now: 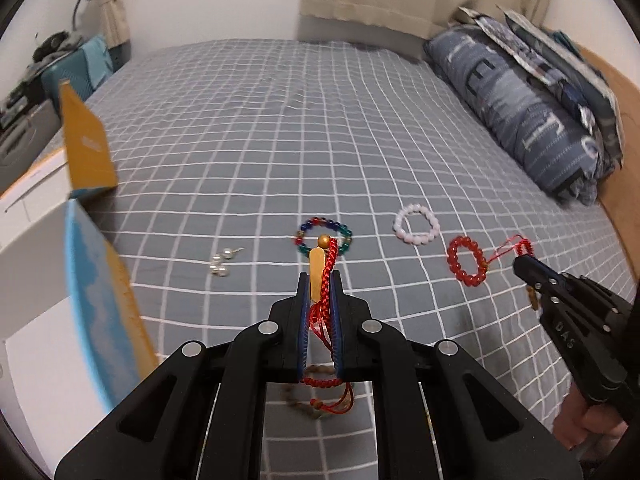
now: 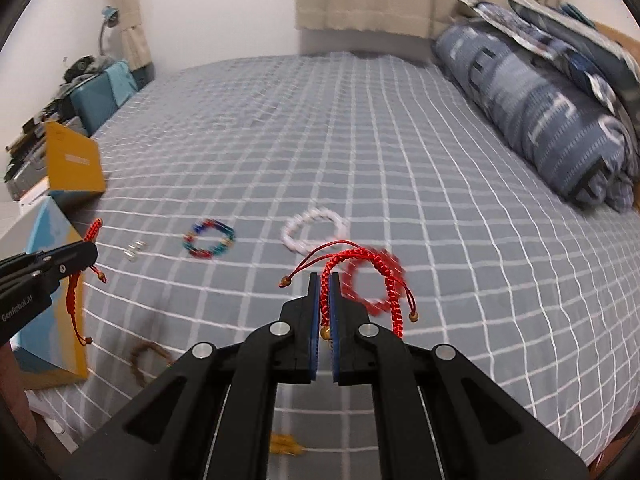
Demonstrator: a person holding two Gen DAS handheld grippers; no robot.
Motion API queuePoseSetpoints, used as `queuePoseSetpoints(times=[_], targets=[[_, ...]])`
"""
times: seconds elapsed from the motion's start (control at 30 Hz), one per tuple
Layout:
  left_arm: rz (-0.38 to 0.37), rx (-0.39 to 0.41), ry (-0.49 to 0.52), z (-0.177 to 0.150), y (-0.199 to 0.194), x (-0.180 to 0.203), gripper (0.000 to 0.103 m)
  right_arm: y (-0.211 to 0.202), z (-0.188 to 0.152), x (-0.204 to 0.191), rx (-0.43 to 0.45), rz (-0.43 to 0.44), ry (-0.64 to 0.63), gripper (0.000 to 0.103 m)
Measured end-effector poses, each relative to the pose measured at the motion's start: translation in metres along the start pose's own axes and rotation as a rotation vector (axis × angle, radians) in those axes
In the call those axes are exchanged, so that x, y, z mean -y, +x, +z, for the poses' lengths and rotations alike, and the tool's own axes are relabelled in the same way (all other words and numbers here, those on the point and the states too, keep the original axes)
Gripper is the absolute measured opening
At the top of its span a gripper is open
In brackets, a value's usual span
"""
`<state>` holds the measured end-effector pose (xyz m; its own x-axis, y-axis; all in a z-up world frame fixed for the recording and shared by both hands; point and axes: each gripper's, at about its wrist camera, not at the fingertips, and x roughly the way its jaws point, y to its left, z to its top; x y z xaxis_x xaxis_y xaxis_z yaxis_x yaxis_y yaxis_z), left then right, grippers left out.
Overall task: Organize jewelry
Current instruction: 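Carry both red cord bracelets into the white box and open both tools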
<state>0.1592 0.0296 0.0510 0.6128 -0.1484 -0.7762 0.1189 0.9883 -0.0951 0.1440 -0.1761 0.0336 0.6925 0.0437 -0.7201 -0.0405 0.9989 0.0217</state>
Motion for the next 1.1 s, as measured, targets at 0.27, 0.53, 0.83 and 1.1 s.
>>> queuePoseSetpoints(times=[0.27,0.53,0.83,1.1], targets=[[0.081,0.057,-0.072,0.002,-0.05,-0.059,0.009,-0.023,0.032,-0.073,0.061,0.096,-0.097,0.004],[0.193,0.076,-0.184,-0.017,-0.095,-0.14,0.009,-0.04,0.043,-0.173,0.091,0.238,-0.23,0.003],[0.323,0.082,-0.324,-0.06,-0.135,-0.222,0.009,-0.045,0.02,-0.29,0.051,0.391,-0.383,0.003],[0.363,0.029,-0.407,-0.107,-0.134,-0.265,0.009,-0.028,-0.015,-0.353,-0.093,0.434,-0.446,0.003]])
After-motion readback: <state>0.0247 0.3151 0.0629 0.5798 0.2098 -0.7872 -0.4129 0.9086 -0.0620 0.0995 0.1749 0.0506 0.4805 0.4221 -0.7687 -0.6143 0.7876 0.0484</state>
